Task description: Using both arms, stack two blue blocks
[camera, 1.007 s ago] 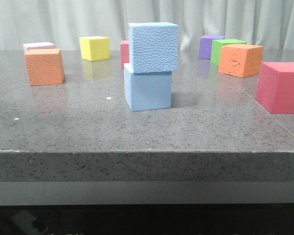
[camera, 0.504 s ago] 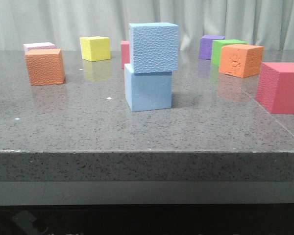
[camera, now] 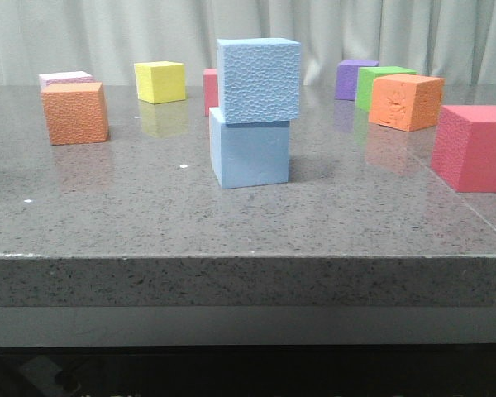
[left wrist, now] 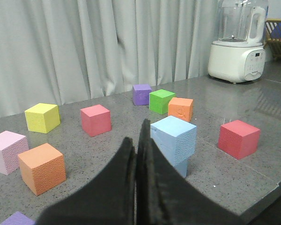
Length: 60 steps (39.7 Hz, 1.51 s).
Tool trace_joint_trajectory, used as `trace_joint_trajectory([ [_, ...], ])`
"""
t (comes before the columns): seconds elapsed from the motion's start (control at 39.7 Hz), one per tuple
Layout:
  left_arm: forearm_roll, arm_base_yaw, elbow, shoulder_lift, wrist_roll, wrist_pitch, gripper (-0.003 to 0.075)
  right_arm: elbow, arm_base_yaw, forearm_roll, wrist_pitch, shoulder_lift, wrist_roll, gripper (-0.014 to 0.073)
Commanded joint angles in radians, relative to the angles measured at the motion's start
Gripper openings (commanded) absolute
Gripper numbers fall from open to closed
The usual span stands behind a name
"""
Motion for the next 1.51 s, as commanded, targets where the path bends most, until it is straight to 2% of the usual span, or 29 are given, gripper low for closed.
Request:
trace_joint_trajectory([
  [0.0, 0.005, -0.008, -0.026, 0.008, -0.002, -0.091, -0.0018, -0.024, -0.002, -0.007, -0.081, 0.007, -0.006, -0.0069],
  [0.88, 0.003, -0.008, -0.014, 0.008, 0.004, -0.079, -0.0018, -0.024, -0.002, -0.007, -0.081, 0.007, -0.006, -0.0069],
  [1.03, -0.126, -0.008, 0.002, 0.008, 0.186, -0.079, -0.0018, -0.024, -0.002, -0.007, -0.081, 0.007, -0.006, -0.0069],
  [1.16, -0.139, -0.008, 0.016, 0.008, 0.199, -0.085, -0.0018, -0.024, -0.002, -0.007, -0.081, 0.007, -0.006, -0.0069],
  [1.39, -0.134, -0.004, 0.115, 0.004, 0.199, -0.138, -0.0018, -0.024, -0.002, -0.007, -0.081, 0.007, -0.006, -0.0069],
  [1.49, -0.134, 0.045, 0.204, -0.030, 0.199, -0.197, -0.0018, -0.024, -0.002, -0.007, -0.081, 0.007, -0.006, -0.0069],
])
